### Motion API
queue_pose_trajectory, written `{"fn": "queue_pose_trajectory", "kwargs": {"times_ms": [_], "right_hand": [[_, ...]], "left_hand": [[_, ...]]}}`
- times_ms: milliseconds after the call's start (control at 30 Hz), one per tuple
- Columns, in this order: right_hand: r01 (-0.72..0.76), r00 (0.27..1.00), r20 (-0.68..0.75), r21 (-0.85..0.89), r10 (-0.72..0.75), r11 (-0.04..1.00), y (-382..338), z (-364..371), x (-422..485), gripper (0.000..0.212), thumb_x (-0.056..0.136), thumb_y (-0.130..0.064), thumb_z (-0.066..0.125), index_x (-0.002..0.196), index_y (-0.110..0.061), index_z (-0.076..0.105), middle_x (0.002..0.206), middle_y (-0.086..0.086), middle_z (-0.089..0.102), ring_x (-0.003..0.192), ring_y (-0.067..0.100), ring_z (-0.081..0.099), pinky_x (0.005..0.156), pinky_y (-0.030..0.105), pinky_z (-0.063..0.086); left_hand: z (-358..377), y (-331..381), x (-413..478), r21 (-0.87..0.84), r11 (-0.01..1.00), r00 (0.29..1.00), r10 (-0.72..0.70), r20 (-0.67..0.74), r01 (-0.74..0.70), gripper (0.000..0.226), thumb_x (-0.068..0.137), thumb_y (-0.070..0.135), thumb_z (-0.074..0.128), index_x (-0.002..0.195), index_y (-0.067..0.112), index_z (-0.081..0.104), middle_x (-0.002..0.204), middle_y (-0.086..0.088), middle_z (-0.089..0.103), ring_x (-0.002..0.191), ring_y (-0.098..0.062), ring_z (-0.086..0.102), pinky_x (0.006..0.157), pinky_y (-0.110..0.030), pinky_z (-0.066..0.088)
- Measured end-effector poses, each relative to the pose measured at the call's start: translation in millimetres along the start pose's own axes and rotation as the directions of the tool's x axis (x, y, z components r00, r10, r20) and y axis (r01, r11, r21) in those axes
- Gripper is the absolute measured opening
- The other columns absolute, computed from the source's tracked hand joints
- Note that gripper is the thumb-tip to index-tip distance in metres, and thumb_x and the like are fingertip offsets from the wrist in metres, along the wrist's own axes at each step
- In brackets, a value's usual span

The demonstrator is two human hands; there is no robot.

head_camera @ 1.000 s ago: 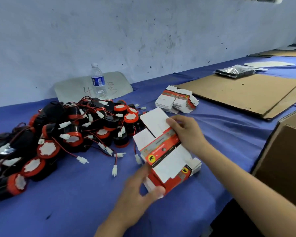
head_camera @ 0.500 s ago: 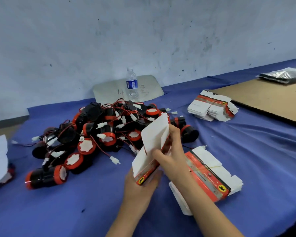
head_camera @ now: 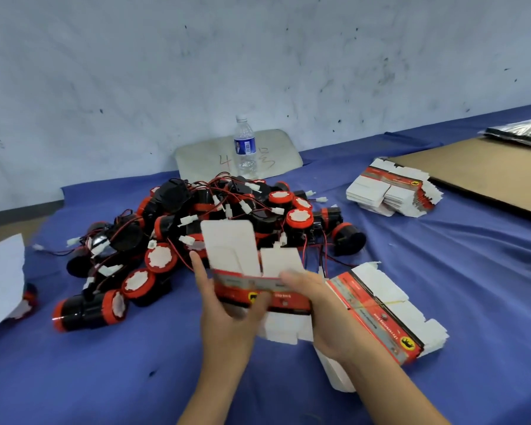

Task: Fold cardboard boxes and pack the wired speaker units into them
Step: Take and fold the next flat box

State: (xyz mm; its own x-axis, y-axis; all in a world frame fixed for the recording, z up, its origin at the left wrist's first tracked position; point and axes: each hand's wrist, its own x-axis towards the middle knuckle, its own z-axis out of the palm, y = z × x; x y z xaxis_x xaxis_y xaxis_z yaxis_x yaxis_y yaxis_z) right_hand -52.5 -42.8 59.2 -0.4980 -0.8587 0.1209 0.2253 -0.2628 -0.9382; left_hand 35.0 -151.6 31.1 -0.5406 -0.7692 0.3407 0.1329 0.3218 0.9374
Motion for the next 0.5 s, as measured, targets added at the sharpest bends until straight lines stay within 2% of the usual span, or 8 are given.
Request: {"fn": "queue_pose_trajectory", "kwargs": {"times_ms": [67,133,200,267,333,400,467,500], "right_hand": [[0.038,0.998,-0.060,0.110,-0.031,0.993,-1.2,-2.3,3.8,0.036,0.083,-0.030,0.063,0.119,-0.026,0.063,0.112,0.005,0.070,0.098,0.017,0.068,0.079,0.029,0.054],[0.043,0.994,-0.102,0.091,-0.034,0.995,-0.6,-2.5,6.1,0.053,0.087,-0.030,0.062,0.134,-0.043,0.044,0.117,-0.012,0.068,0.107,0.010,0.065,0.085,0.030,0.051],[0.082,0.984,-0.162,0.048,-0.074,0.995,0.0,-1.9,6.7,0.058,0.093,-0.024,0.060,0.138,-0.050,0.035,0.109,-0.030,0.065,0.099,-0.004,0.064,0.076,0.018,0.053],[0.112,0.974,-0.204,0.050,-0.100,0.992,4.3,-4.5,8.6,0.055,0.095,-0.018,0.054,0.137,-0.051,0.038,0.111,-0.028,0.064,0.102,0.005,0.066,0.076,0.023,0.056],[0.091,0.977,-0.201,0.086,-0.072,0.992,2.3,-4.7,7.8,0.050,0.092,-0.024,0.056,0.133,-0.049,0.045,0.113,-0.020,0.067,0.108,0.017,0.066,0.085,0.034,0.054],[0.081,0.983,-0.171,0.073,-0.068,0.994,2.9,-7.0,7.3,0.050,0.082,-0.033,0.055,0.131,-0.038,0.051,0.122,-0.004,0.066,0.110,0.023,0.064,0.088,0.035,0.052],[0.085,0.977,-0.196,0.010,-0.082,0.996,3.9,-6.1,6.6,0.052,0.075,-0.040,0.054,0.127,-0.035,0.056,0.133,0.003,0.058,0.117,0.023,0.060,0.100,0.041,0.047],[0.076,0.974,-0.209,-0.045,-0.084,0.996,4.4,-5.1,5.9,0.051,0.075,-0.044,0.054,0.126,-0.037,0.057,0.138,0.000,0.052,0.122,0.020,0.055,0.106,0.044,0.041]], "left_hand": [[-3.4,-1.3,2.3,-0.145,0.985,0.996,-0.094,0.010,0.094,0.089,0.060,0.062,0.067,0.134,0.067,0.018,0.104,0.019,0.067,0.098,-0.002,0.065,0.072,-0.018,0.052],[-7.5,-2.6,3.4,-0.219,0.964,0.988,-0.149,0.034,0.152,0.071,0.070,0.055,0.060,0.136,0.054,0.035,0.099,0.013,0.072,0.095,-0.014,0.070,0.075,-0.034,0.056],[-8.9,-3.7,2.5,-0.245,0.953,0.984,-0.167,0.067,0.179,0.048,0.088,0.044,0.050,0.135,0.045,0.044,0.099,0.005,0.073,0.087,-0.018,0.072,0.065,-0.030,0.057],[-8.8,-6.2,3.9,-0.293,0.935,0.980,-0.185,0.070,0.198,0.039,0.099,0.023,0.046,0.131,0.045,0.050,0.100,-0.003,0.073,0.077,-0.019,0.072,0.054,-0.025,0.054],[-11.0,-6.3,5.0,-0.217,0.969,0.993,-0.107,0.048,0.114,0.064,0.097,0.001,0.049,0.126,0.057,0.048,0.115,-0.002,0.067,0.079,-0.015,0.070,0.060,-0.027,0.056],[-12.2,-8.5,4.8,0.044,0.989,0.989,0.137,0.056,-0.140,0.092,0.088,-0.008,0.060,0.134,0.065,0.029,0.141,0.008,0.045,0.105,-0.009,0.062,0.085,-0.037,0.055],[-11.1,-14.5,2.2,0.288,0.878,0.923,0.355,0.147,-0.383,0.113,0.075,0.006,0.080,0.143,0.060,0.006,0.153,0.013,0.017,0.136,-0.017,0.037,0.103,-0.043,0.044],[-10.6,-17.8,1.1,0.347,0.818,0.889,0.413,0.199,-0.458,0.120,0.069,0.017,0.084,0.145,0.058,-0.001,0.155,0.016,0.007,0.143,-0.021,0.024,0.106,-0.042,0.037]]}}
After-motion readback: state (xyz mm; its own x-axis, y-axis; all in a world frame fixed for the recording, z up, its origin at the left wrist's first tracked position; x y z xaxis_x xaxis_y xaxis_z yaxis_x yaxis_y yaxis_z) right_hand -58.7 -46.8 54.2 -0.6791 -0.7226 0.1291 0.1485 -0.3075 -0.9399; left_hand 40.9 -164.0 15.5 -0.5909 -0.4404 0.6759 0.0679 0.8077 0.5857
